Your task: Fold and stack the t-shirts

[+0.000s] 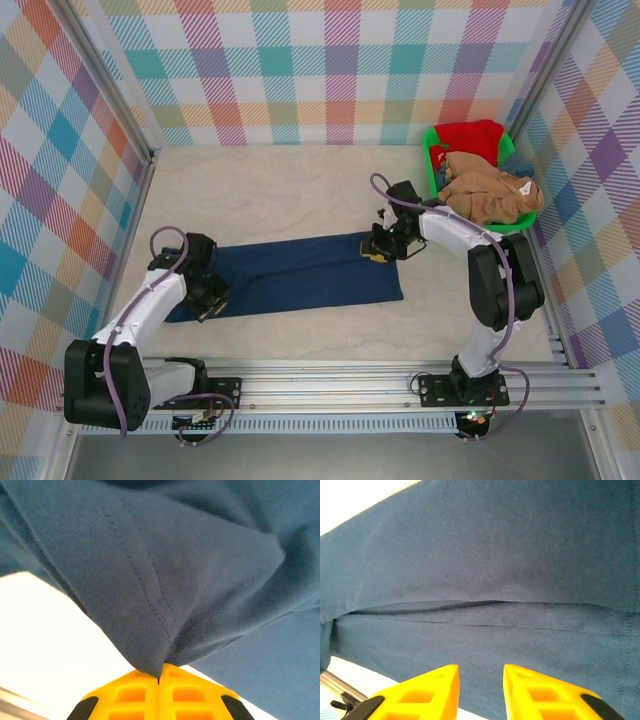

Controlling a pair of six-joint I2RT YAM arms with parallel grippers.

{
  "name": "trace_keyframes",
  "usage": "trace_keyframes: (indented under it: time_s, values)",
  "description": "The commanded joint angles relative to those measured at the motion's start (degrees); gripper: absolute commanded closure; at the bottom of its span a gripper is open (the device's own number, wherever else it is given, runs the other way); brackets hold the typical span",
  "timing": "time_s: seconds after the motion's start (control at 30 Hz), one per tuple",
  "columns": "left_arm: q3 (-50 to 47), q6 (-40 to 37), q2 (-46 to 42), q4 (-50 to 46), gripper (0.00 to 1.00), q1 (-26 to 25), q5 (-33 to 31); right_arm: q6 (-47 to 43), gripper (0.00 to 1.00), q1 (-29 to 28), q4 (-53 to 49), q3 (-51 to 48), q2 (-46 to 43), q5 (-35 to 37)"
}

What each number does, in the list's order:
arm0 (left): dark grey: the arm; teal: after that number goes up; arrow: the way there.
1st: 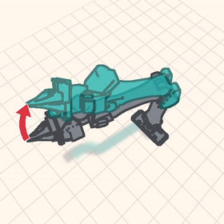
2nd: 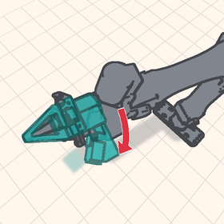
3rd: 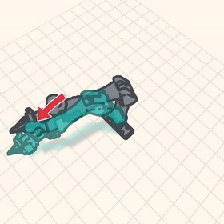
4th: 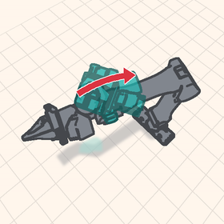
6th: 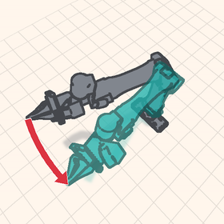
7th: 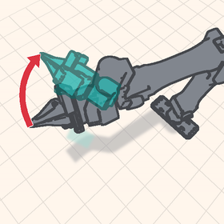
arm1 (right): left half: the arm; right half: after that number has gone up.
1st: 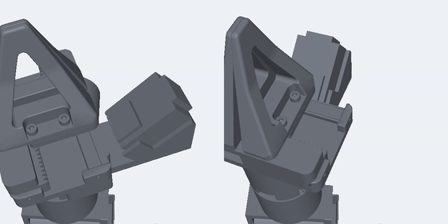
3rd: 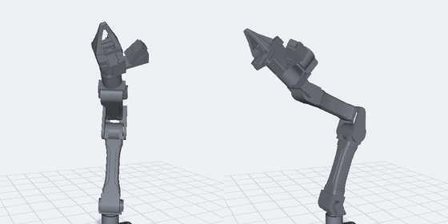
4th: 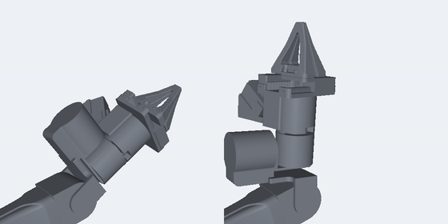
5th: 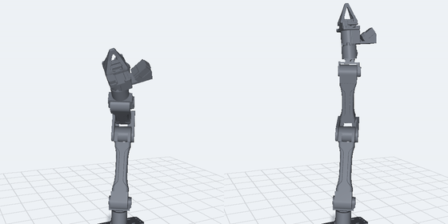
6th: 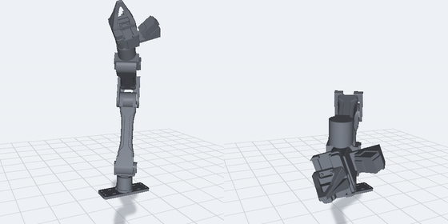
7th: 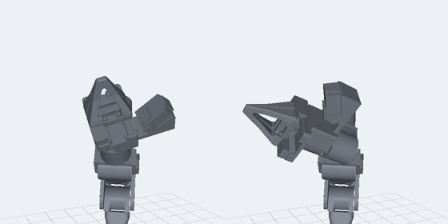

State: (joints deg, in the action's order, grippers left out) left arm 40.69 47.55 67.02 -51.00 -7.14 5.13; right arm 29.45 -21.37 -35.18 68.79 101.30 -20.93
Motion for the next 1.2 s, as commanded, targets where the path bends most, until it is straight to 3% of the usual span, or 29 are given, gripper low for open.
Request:
trace_keyframes:
  time_s: [0.0, 0.4, 0.77, 1.03, 1.17]
  values:
    - [-2.0, 6.4, -1.8, -1.0, 1.00, -1.9, 3.3, -1.2, 0.71, -0.3, -1.2, 1.7, 1.2, -0.9]
    - [-2.6, 12.2, -3.2, 1.2, 1.00, -5.7, 1.8, -0.7, 0.72, -0.3, -1.3, 1.0, 0.5, -0.7]
    - [-7.2, 16.5, -2.3, 7.6, 1.00, -8.2, 6.0, -0.7, 0.73, -0.3, -1.6, 1.2, 0.5, -0.3]
    - [-6.1, 18.5, -1.5, 4.7, 1.00, -11.7, 3.5, -0.6, 0.73, -0.3, -1.6, 1.4, 0.8, -0.4]
    - [-7.4, 21.7, -1.9, 8.5, 1.00, -12.6, 4.3, -0.6, 0.73, -0.3, -1.5, 1.3, 0.9, -0.3]
